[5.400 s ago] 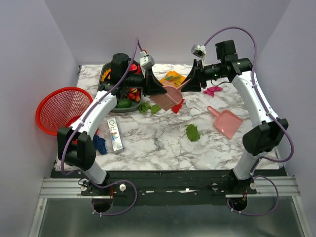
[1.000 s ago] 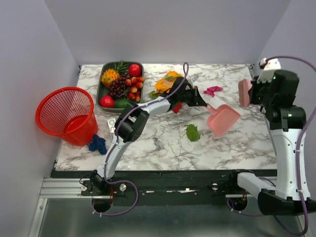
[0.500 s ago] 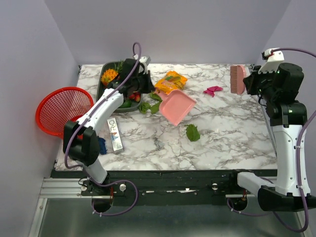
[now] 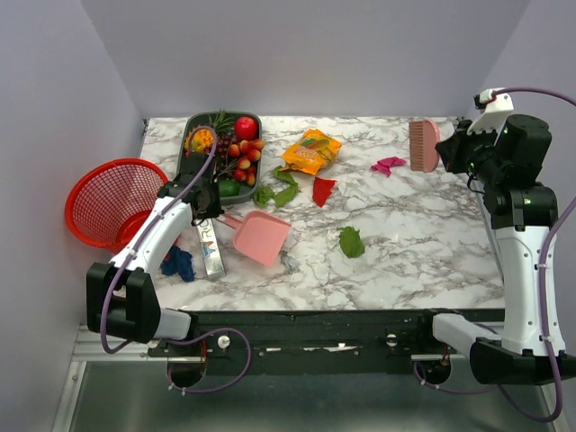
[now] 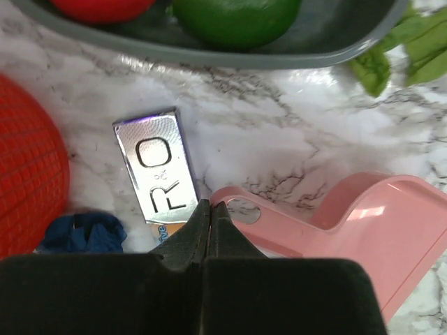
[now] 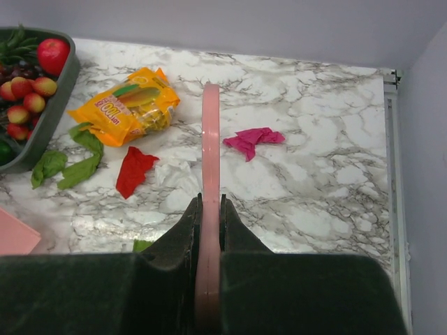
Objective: Sweep away the paper scraps from the table
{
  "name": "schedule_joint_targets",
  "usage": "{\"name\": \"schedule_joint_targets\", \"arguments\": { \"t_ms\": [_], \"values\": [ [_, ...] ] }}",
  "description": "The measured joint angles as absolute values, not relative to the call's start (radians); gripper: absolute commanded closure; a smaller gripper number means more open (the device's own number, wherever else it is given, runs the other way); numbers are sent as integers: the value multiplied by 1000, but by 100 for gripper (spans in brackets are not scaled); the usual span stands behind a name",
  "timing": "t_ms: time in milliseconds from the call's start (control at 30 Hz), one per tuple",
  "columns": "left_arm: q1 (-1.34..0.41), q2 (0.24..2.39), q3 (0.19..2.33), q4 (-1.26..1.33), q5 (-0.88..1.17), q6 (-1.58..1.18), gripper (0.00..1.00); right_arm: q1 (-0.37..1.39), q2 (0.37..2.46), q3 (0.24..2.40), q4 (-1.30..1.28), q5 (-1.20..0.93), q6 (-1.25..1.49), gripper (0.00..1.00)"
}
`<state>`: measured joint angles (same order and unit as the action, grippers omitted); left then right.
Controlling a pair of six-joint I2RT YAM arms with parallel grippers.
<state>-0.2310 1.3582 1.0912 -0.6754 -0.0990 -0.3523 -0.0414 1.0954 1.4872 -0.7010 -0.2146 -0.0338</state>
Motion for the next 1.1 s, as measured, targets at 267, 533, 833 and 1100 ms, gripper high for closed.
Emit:
{"name": "schedule_joint_targets", "arguments": {
  "t_ms": [267,533,833,1100],
  "values": [
    [-195,1435,1049,-699,-96,-404,40,-41,1097,1470,-688,-220,-34,99],
    [-192,1457,1074,-675,48,-324,7,-41,1084,1453,-682,-219,-39,99],
    [-187,1283,1100,-738,403,482,5,-41,1045,1420,-667,-259,-80,100],
    [-187,1408,1239,-1038,477,1209,12,-41,1061,1420,-694,-330,-182,99]
  ]
}}
